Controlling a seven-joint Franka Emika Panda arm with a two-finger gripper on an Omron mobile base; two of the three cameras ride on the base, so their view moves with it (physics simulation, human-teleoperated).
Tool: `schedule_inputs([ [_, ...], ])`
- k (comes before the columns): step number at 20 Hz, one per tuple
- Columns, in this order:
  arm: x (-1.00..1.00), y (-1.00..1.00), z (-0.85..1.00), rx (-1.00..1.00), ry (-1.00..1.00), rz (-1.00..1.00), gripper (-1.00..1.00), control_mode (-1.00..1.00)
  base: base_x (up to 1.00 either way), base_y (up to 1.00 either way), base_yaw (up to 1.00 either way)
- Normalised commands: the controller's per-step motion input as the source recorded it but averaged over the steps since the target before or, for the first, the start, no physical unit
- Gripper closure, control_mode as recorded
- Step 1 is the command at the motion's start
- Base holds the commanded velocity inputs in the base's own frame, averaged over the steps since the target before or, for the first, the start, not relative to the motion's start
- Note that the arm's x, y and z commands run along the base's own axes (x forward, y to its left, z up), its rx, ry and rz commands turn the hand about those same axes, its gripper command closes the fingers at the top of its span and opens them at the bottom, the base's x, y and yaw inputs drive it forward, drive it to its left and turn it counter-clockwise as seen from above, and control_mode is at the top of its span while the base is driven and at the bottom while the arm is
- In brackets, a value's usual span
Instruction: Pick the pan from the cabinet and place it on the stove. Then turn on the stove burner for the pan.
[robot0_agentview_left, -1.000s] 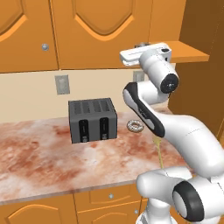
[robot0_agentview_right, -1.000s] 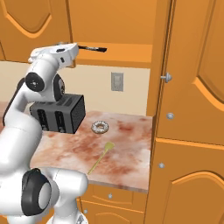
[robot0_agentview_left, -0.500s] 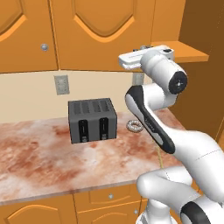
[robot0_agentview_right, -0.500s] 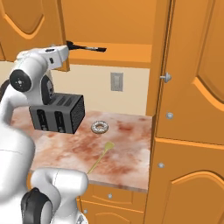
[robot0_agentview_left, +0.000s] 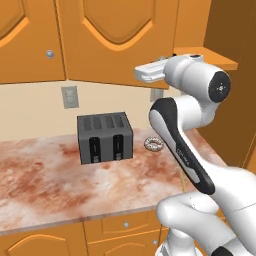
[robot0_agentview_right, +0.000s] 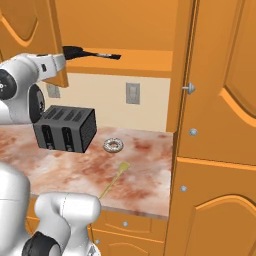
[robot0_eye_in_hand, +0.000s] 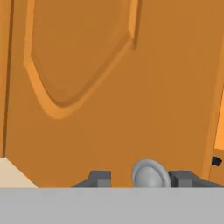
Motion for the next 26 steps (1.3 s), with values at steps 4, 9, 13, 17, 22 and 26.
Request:
schedule_inputs([
  [4, -0.63, 0.86, -0.02, 0.0, 0.09, 0.03, 1.0, -1.0, 0.0, 0.0, 0.0],
  [9, -0.72, 0.6, -0.08, 0.0, 0.02, 0.03, -1.0, -1.0, 0.0, 0.0, 0.0],
  [13, -0.66, 0.34, -0.03, 0.0, 0.0, 0.08, -1.0, -1.0, 0.0, 0.0, 0.0],
  [17, -0.6, 0.01, 0.0, 0.04, 0.0, 0.05, -1.0, -1.0, 0.0, 0.0, 0.0],
  [22, -0.58, -0.09, 0.04, 0.03, 0.0, 0.04, -1.0, -1.0, 0.0, 0.0, 0.0],
  [26, -0.41, -0.45, 0.01, 0.09, 0.0, 0.06, -1.0, -1.0, 0.0, 0.0, 0.0],
])
